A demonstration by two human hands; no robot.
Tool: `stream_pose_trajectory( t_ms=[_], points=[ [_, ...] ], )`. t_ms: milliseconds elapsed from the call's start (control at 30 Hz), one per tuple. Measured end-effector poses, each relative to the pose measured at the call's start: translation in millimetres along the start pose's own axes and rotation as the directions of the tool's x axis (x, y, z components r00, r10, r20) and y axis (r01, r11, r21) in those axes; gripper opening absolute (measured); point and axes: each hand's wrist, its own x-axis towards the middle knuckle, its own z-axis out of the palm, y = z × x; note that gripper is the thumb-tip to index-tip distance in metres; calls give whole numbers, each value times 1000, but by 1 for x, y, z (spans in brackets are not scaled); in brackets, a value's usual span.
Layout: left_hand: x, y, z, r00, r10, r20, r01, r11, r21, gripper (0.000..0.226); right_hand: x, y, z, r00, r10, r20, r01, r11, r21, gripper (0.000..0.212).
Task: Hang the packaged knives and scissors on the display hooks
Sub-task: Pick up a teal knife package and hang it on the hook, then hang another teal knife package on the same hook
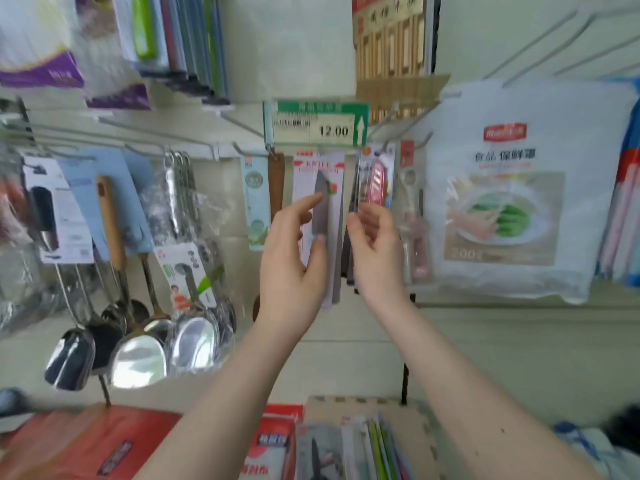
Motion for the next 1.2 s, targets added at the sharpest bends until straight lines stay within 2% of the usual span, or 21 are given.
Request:
stream_pose_trajectory(
  t_ms=[133,367,533,733,833,900,1000,1067,1200],
  points=[
    [-18,-13,10,997,-60,38,61,998,-13,41,-20,11,-6,1000,-22,17,23,999,-33,26],
    [-65,-31,25,979,-198,52,202,976,-86,40,-59,43,-17,998,33,47,-30,998,-54,13],
    [-119,-52,35,944,-292,157,308,946,-95,40,-95,85,-24,986,154,70,-147,985,-93,12],
    [-177,-82,33,850,-487,202,507,859,-63,35,-139,152,-31,932,355,74,-331,915,-231,10],
    [-201,-96,33,806,-559,196,577,815,-47,30,-165,189,-35,879,468,87,-420,848,-323,14],
    [-216,-105,36,792,-572,216,592,805,-39,27,-185,217,-37,821,563,98,-474,767,-433,16],
    [-243,-116,43,753,-602,267,628,778,-16,24,-214,252,-42,703,703,106,-515,606,-607,20],
    [-259,-122,45,701,-650,294,683,731,-10,20,-229,268,-46,624,776,96,-536,514,-669,20],
    [-266,-128,51,622,-713,323,756,655,-10,14,-244,283,-52,565,822,75,-521,426,-740,22]
  ],
)
